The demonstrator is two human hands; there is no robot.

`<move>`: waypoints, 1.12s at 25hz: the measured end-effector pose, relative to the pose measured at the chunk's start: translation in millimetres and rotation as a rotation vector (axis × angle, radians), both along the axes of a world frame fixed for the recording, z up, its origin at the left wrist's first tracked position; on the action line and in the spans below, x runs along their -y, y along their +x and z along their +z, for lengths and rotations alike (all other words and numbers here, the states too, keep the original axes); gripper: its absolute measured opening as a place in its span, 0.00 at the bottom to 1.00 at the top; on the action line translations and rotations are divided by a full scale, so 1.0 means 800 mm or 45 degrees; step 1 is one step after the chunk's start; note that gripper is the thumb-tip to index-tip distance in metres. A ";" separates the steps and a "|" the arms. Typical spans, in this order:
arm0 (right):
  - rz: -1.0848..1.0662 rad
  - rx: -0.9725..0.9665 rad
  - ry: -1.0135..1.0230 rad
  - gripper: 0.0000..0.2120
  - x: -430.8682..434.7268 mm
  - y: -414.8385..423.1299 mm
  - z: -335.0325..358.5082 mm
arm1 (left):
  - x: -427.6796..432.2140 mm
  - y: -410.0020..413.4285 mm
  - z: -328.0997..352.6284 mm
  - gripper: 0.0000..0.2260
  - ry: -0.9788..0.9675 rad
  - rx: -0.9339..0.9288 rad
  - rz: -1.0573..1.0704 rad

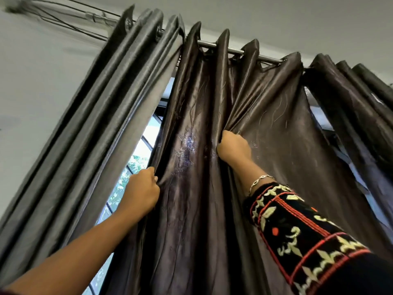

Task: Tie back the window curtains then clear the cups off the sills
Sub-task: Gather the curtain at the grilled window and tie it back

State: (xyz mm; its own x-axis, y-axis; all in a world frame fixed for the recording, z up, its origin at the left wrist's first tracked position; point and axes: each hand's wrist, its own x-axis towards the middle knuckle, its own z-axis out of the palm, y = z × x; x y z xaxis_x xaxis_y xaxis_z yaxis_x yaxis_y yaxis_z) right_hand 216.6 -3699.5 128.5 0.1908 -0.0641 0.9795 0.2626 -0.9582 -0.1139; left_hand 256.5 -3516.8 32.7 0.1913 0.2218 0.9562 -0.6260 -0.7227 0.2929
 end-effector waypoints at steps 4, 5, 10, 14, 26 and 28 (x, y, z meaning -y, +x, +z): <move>0.192 -0.032 -0.075 0.13 -0.060 -0.008 0.009 | 0.004 -0.008 0.000 0.11 0.025 0.027 0.003; 0.244 -0.034 -0.083 0.13 -0.072 -0.011 0.010 | 0.007 -0.009 0.000 0.12 0.031 0.031 0.003; 0.160 -0.054 -0.158 0.14 -0.051 -0.013 0.002 | 0.013 -0.001 0.000 0.09 0.004 0.058 -0.032; 0.143 0.065 -0.046 0.15 0.027 -0.008 -0.007 | 0.021 0.002 -0.002 0.07 -0.040 0.032 -0.084; -0.102 -0.206 0.703 0.23 0.277 -0.036 -0.002 | 0.039 0.001 -0.008 0.16 -0.073 0.022 -0.093; -0.127 -0.197 0.589 0.10 0.263 -0.033 -0.008 | 0.037 0.003 -0.008 0.16 -0.060 0.025 -0.081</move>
State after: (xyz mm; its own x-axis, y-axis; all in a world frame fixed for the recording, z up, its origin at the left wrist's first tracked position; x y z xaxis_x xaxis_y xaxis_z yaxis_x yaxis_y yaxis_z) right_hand 190.1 -3910.1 122.4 0.3024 -0.5106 0.8049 0.1190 -0.8176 -0.5634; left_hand 258.7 -3546.7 26.5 0.1875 0.2546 0.9487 -0.6760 -0.6673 0.3127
